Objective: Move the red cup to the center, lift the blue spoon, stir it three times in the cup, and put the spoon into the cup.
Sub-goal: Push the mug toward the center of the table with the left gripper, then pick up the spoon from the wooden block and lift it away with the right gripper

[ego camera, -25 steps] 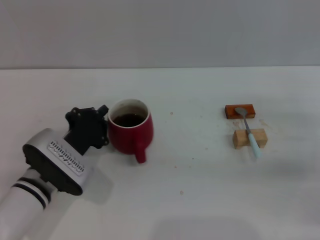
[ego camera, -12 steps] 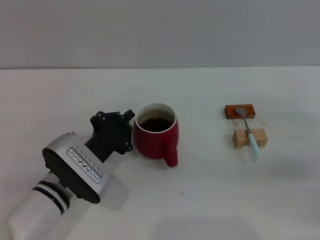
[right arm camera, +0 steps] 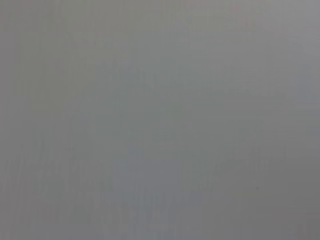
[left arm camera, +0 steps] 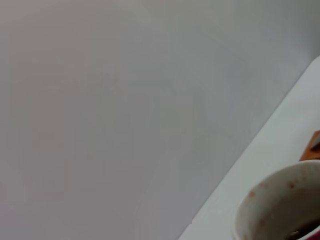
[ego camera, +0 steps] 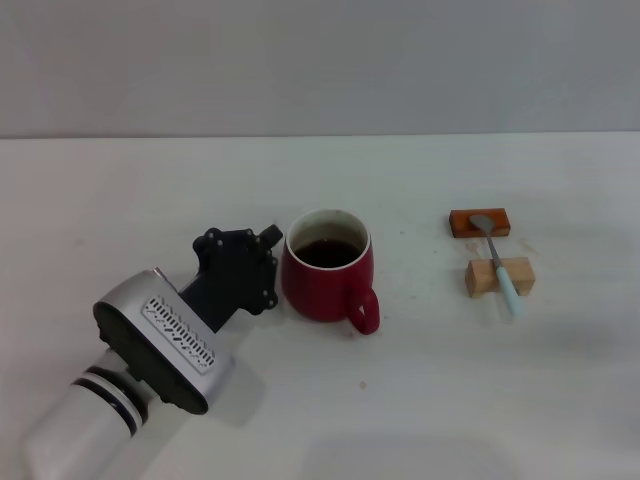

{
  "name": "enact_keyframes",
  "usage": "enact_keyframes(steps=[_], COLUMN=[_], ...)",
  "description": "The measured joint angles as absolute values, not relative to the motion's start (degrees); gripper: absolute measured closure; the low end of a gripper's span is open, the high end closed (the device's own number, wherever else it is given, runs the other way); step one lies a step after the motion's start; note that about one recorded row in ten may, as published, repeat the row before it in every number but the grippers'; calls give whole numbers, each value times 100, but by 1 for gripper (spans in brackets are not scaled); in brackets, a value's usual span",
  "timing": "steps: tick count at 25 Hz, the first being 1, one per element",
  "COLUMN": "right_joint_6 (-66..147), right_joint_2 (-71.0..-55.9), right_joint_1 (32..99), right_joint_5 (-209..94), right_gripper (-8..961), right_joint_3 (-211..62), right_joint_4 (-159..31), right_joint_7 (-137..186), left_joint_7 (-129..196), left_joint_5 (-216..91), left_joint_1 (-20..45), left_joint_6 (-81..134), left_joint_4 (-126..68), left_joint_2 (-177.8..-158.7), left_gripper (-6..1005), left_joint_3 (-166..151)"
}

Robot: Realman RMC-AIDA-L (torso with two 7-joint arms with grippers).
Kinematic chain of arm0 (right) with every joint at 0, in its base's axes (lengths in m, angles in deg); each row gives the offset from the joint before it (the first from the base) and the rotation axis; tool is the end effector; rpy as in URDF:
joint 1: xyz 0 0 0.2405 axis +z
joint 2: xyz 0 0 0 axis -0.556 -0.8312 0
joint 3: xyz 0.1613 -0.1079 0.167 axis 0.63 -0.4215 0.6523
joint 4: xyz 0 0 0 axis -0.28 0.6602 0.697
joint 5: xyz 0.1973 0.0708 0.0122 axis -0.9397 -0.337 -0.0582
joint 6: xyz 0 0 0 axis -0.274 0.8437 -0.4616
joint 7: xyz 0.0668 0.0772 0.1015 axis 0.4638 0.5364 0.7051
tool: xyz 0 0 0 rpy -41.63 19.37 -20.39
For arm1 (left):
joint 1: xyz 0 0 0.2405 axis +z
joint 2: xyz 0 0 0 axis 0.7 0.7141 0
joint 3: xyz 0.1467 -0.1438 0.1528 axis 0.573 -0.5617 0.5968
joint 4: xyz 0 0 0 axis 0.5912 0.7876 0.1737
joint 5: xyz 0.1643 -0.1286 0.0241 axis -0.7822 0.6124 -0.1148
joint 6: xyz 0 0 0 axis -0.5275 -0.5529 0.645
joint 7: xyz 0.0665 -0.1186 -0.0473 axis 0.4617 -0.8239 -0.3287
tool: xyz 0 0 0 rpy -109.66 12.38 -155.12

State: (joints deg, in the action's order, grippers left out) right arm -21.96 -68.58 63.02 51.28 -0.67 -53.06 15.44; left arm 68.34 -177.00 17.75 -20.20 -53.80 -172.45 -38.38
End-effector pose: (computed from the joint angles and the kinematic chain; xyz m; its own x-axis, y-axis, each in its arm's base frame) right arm 0.3403 0.3567 0.0599 0.7920 0.1989 -0.5772 -0.6105 0.2534 -0.7504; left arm -0.2640 0.3151 -0.1074 0.9642 -0.2302 0.1313 0.0089 -0.4671 -0.8842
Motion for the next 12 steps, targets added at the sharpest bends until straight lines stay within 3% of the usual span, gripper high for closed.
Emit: enact_keyframes(steps=[12], right_joint_6=[-2196], right_joint_2=[-6857], right_joint_1=[6307], right_joint_5=[5149], right_gripper=[162], right_joint_3=[-68], right_joint_4=[-5306], right_joint_7=[1545], left_joint_7=[6196], left_joint_5=[-17662], left_joint_1=[2131], left_joint_6=[-2371], left_joint_4=[-5305], left_joint_2=[-17218], left_gripper=[993], left_joint_3=[-5917])
